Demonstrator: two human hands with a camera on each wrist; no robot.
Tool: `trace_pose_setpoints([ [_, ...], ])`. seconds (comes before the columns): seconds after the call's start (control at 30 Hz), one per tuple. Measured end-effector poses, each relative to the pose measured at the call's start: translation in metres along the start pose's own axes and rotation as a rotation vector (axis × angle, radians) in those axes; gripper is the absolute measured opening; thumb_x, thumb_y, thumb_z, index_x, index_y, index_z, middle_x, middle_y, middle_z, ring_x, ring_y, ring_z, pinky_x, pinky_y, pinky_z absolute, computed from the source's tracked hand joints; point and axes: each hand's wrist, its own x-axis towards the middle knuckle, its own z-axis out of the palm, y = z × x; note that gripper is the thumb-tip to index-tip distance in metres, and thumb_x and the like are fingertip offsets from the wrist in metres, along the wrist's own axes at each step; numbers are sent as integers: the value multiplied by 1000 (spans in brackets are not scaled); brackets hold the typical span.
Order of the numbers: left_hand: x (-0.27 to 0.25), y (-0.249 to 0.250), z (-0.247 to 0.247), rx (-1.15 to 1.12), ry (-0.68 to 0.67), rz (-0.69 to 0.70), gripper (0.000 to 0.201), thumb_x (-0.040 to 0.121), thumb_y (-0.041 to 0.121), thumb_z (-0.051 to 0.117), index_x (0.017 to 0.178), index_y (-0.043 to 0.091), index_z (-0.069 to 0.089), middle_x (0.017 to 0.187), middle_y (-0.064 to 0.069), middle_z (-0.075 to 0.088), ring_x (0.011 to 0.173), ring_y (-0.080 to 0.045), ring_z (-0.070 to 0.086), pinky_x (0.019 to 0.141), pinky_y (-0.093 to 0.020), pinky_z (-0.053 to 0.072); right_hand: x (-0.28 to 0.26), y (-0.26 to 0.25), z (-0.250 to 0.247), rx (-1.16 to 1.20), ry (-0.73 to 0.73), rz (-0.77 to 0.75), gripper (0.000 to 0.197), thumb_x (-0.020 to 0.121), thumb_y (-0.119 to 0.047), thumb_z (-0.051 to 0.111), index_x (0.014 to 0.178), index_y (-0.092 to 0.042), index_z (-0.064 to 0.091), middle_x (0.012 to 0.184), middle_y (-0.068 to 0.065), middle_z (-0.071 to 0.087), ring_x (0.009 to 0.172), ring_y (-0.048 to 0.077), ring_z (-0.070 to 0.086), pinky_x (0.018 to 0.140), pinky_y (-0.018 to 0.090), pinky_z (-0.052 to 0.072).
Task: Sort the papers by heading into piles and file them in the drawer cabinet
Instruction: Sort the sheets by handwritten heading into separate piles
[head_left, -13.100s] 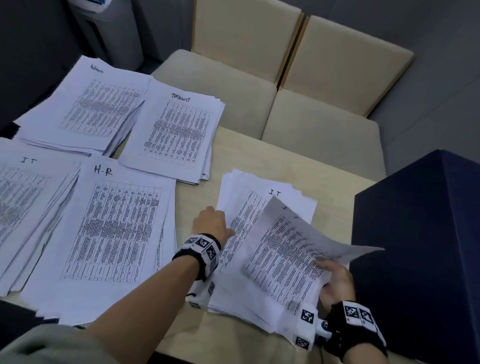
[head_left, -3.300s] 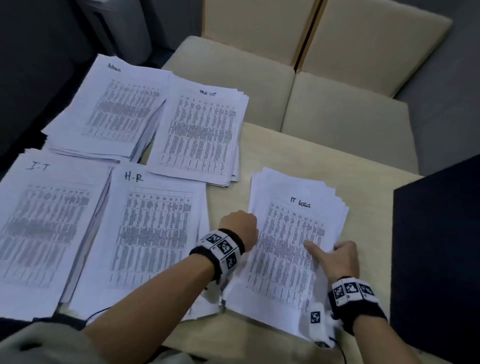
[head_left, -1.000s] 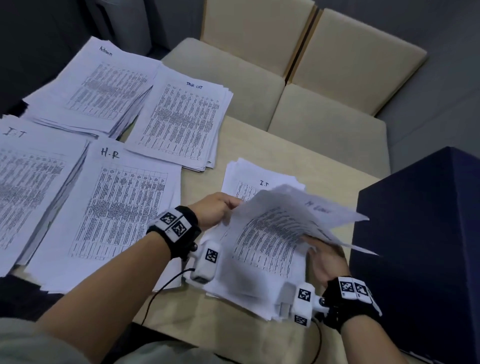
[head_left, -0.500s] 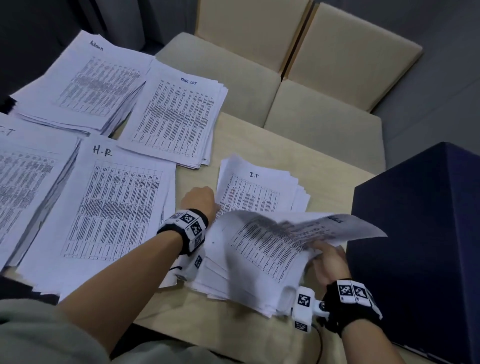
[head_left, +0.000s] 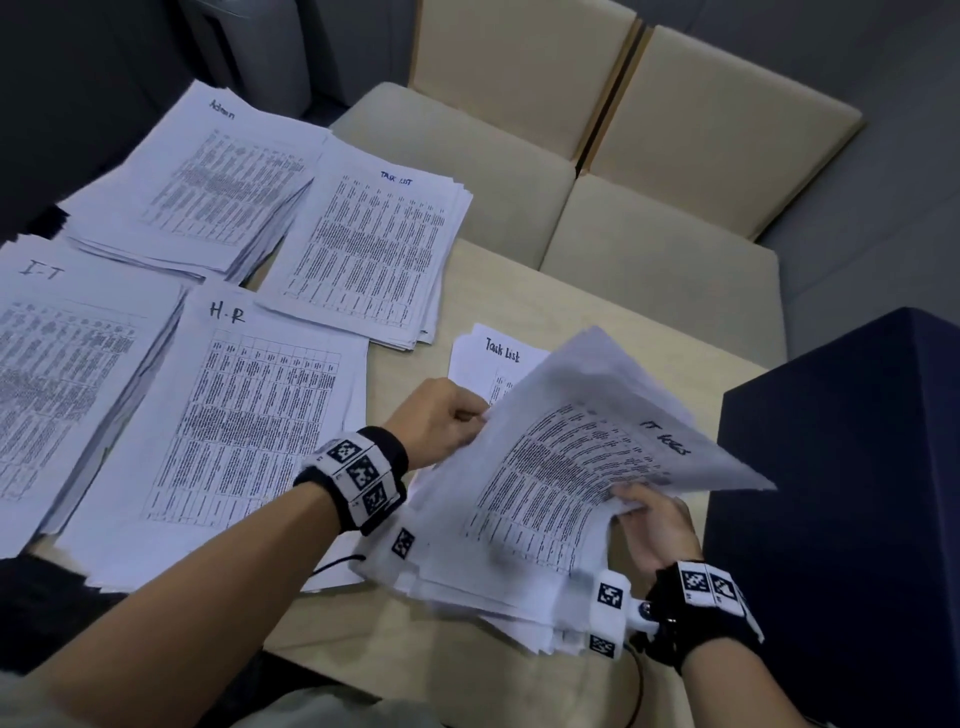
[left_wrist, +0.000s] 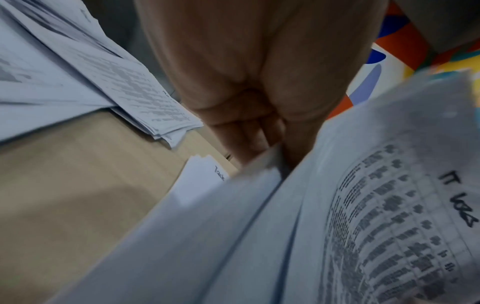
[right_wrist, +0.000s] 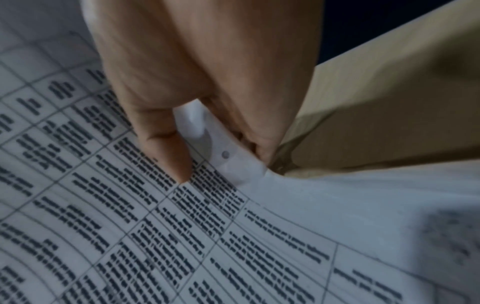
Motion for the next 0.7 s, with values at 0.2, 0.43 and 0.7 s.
trace_pose_setpoints([
  [0.2, 3, 0, 9, -273, 232, -78, 39, 81, 23, 79, 55, 13, 51, 53, 6, 42, 47, -8, 35, 47, -23, 27, 1, 1, -6, 7, 47, 4, 16, 81, 15, 61, 72, 4, 66, 62, 9, 69, 66, 25, 66, 74, 34, 51],
  [0.43, 9, -21, 9, -93, 366, -282, 20, 90, 35, 68, 85, 17, 61, 79, 10, 57, 71, -12, 57, 65, -28, 45, 0, -1, -6, 38, 93, -28, 12, 77, 17, 63, 75, 5, 63, 71, 14, 63, 66, 27, 61, 66, 33, 49],
  [0.7, 16, -1, 16, -22, 93, -65, 44, 92, 30, 66, 133, 20, 55, 118, 6, 65, 100, -10, 61, 88, -32, 51, 3, -6, -10, 60, -18, -32, 16, 77, 18, 56, 73, 4, 63, 72, 12, 68, 75, 30, 64, 81, 39, 49],
])
